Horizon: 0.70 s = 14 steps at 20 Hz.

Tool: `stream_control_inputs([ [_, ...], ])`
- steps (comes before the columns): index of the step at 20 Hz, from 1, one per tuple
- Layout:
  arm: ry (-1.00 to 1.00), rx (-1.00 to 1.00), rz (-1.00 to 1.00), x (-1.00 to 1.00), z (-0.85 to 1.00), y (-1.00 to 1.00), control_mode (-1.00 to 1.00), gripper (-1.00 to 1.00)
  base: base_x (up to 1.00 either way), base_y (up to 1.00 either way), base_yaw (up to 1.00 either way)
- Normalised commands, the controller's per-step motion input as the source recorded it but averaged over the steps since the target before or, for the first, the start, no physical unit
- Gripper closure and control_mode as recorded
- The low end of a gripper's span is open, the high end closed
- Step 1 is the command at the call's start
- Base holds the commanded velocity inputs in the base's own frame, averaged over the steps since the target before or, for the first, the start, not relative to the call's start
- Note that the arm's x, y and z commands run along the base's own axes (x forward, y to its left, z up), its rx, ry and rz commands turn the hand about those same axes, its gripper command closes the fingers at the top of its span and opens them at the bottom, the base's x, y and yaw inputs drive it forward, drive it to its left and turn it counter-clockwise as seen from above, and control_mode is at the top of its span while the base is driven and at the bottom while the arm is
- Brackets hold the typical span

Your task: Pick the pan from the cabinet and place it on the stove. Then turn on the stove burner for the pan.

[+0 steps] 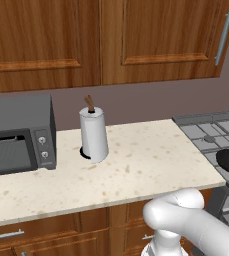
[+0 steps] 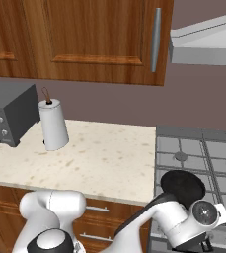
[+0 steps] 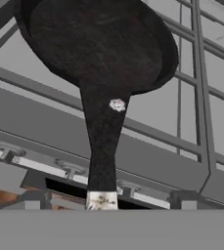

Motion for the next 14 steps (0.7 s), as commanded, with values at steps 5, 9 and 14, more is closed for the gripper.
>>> stream_control_inputs([
  [5,-0.06,0.00,0.00,-0.05,0.12,0.00,-1.00,-1.00,0.00,0.00,0.00],
  [9,-0.10,0.00,0.00,-0.18,0.27,0.00,-1.00,-1.00,0.00,0.00,0.00],
  [14,-0.10,0.00,0.00,-0.23,0.36,0.12,-1.00,-1.00,0.00,0.00,0.00],
])
